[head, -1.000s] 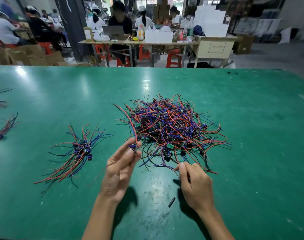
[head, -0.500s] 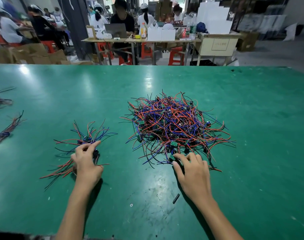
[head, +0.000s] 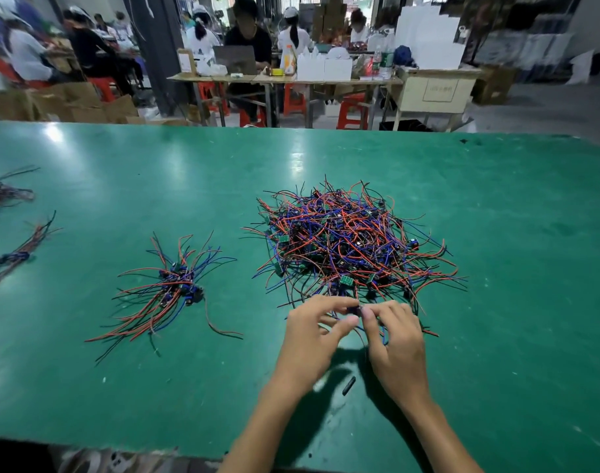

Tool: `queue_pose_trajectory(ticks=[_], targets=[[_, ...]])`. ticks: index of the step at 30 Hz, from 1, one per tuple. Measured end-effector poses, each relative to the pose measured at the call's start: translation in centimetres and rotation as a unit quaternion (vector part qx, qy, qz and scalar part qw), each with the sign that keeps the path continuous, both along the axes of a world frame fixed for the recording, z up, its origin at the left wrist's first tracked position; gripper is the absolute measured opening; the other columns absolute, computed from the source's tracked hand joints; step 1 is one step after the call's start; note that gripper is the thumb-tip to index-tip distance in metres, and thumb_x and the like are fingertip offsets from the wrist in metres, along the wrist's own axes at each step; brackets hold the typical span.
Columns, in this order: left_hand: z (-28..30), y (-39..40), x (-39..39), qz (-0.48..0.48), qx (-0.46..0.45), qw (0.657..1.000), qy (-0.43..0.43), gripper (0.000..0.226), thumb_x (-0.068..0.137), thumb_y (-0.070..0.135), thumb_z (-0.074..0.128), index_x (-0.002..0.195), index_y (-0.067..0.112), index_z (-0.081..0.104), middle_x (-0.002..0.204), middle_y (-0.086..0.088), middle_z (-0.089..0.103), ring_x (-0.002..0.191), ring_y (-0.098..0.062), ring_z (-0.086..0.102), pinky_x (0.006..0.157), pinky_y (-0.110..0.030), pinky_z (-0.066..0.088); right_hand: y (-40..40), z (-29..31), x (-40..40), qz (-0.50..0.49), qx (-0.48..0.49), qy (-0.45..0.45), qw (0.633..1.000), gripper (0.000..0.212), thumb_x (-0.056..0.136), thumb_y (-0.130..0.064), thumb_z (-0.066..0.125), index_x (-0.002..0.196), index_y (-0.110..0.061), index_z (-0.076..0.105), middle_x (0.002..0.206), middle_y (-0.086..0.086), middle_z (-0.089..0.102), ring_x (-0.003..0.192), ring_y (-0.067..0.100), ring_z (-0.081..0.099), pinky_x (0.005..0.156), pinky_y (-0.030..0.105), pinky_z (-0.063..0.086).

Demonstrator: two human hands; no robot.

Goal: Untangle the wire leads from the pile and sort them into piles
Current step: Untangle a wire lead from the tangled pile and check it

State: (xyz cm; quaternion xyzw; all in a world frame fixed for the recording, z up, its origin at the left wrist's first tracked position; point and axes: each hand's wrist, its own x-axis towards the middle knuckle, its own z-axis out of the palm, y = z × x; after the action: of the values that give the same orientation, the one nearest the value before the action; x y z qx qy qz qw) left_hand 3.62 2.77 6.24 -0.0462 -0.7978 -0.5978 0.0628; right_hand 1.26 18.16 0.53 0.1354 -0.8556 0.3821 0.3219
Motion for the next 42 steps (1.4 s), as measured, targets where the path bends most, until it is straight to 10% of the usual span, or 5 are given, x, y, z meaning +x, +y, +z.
queue_pose_trajectory(ticks=[11, 18, 29, 35, 42], targets=[[-0.7, -6.2, -1.8, 0.101, 0.092, 0.991, 0.013, 0.025, 0.079, 0.002, 0.083, 0.098, 0.017, 0.076, 0.089, -0.002, 0.079, 0.084, -0.017, 0.075, 0.081, -0.025, 0.059, -0.5, 0.8, 0.1, -0.05, -0.006, 0.001, 0.999, 0.016, 0.097, -0.034, 0.063, 0.103, -0.021, 0.071, 0.099, -0.011, 0.068, 0.091, 0.014, 0.057, 0.082, 0.03, 0.04], [-2.7, -14.8, -2.2, 0.398, -0.136, 0.907, -0.023, 0.028, 0.082, -0.005, 0.068, 0.108, 0.004, 0.075, 0.114, -0.018, 0.067, 0.085, -0.027, 0.064, 0.093, -0.034, 0.051, 0.3, 0.6, -1.9, -0.234, -0.018, -0.207, 0.95, 0.022, 0.101, -0.036, 0.058, 0.108, -0.027, 0.077, 0.093, 0.005, 0.074, 0.083, 0.017, 0.042, 0.08, 0.032, 0.021], [-1.9, -1.6, -1.3, 0.077, -0.042, 0.996, 0.013, 0.021, 0.098, 0.005, 0.059, 0.102, 0.021, 0.072, 0.089, 0.002, 0.07, 0.078, 0.004, 0.061, 0.06, -0.006, 0.048, 0.1, 0.4, -1.5, -0.214, 0.047, -0.227, 0.949, 0.034, 0.101, -0.053, 0.048, 0.092, -0.033, 0.073, 0.096, -0.01, 0.067, 0.093, 0.012, 0.042, 0.08, 0.033, 0.013], [-1.1, 1.8, -2.5, 0.073, 0.165, 0.977, -0.116, 0.019, 0.103, 0.019, 0.055, 0.098, 0.013, 0.072, 0.094, -0.014, 0.075, 0.069, -0.014, 0.067, 0.073, -0.044, 0.06, -0.1, 1.1, 0.0, -0.088, 0.064, -0.012, 0.994, 0.011, 0.097, -0.038, 0.059, 0.093, -0.033, 0.068, 0.096, -0.018, 0.068, 0.093, 0.008, 0.053, 0.083, 0.031, 0.022], [0.0, 0.4, -2.4, 0.024, 0.328, 0.938, -0.109, 0.026, 0.099, 0.007, 0.06, 0.123, 0.001, 0.066, 0.101, -0.01, 0.078, 0.072, -0.014, 0.07, 0.068, -0.021, 0.057, -0.4, 0.8, 2.3, 0.04, 0.112, 0.028, 0.993, 0.021, 0.099, -0.04, 0.053, 0.102, -0.03, 0.071, 0.102, -0.02, 0.068, 0.096, 0.006, 0.058, 0.085, 0.03, 0.03]])
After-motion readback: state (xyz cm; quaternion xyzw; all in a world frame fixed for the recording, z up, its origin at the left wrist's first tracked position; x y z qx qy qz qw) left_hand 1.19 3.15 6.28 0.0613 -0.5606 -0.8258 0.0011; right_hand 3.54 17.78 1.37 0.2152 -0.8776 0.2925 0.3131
